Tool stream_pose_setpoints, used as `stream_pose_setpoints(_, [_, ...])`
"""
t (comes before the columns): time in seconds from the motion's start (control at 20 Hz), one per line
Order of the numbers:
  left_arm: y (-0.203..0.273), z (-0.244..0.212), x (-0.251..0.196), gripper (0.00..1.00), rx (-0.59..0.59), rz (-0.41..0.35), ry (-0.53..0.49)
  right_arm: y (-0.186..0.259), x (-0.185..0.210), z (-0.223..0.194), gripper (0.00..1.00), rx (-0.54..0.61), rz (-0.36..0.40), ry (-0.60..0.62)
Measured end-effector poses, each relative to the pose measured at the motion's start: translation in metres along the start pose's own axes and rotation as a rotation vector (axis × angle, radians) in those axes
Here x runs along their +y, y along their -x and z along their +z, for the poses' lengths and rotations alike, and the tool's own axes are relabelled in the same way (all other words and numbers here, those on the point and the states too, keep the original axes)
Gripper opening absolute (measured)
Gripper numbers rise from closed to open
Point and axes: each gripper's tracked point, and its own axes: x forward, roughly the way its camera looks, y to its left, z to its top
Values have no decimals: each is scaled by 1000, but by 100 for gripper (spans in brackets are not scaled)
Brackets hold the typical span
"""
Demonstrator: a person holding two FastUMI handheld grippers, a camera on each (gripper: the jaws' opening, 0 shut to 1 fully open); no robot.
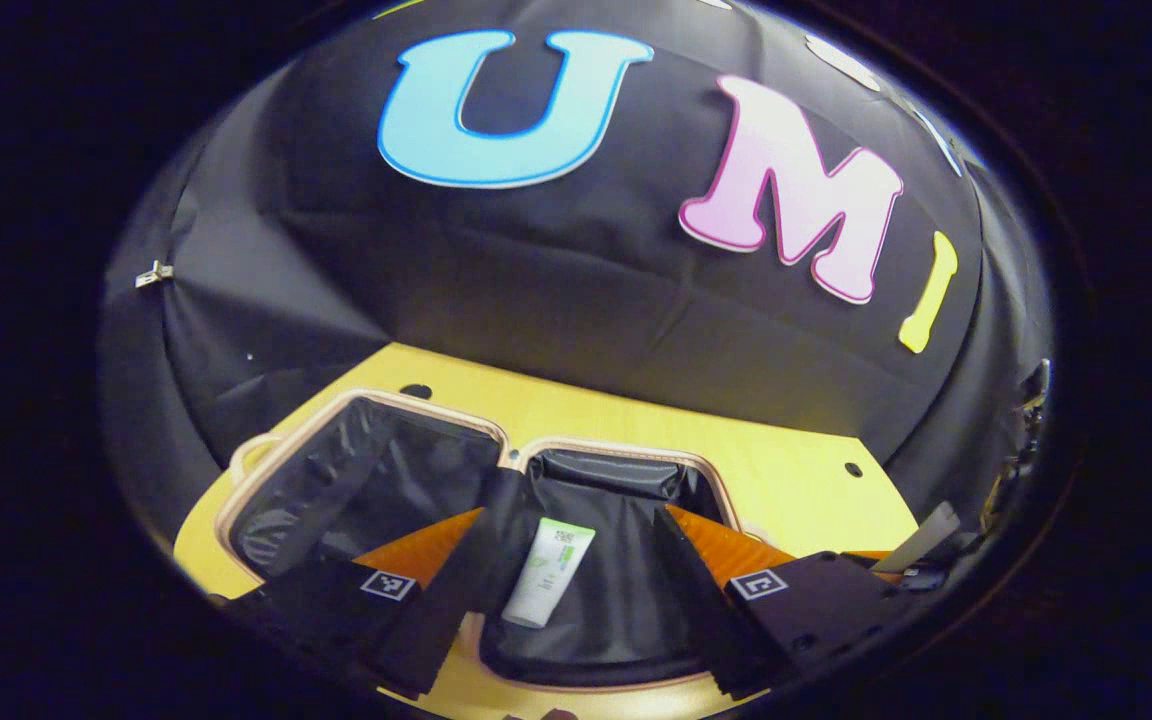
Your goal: First open the suitcase, pack the skin care products into it, and then close the suitcase.
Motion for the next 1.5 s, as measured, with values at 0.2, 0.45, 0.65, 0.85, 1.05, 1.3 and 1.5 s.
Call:
stream_pose_setpoints(0.2, [53,12,62,96,-54,61,-143,-51,52,-7,27,55,54,-14])
stream_pose_setpoints(0.45, [93,-2,111,96,-46,109,-67,-103,79,-56,28,280,36,-187])
stream_pose_setpoints(0.65, [108,-7,152,96,-35,190,18,-114,70,-74,25,337,-47,-135])
stream_pose_setpoints(0.85, [115,-10,184,96,-42,262,16,-110,70,-66,34,320,-95,-151])
stream_pose_setpoints(1.05, [104,-15,230,96,-47,392,-18,-87,70,-22,80,168,-100,-81])
stream_pose_setpoints(1.3, [57,-12,299,96,-54,415,96,-36,50,12,98,23,-117,-44])
stream_pose_setpoints(1.5, [1,-10,354,96,25,357,198,8,17,7,98,-14,-174,-4])
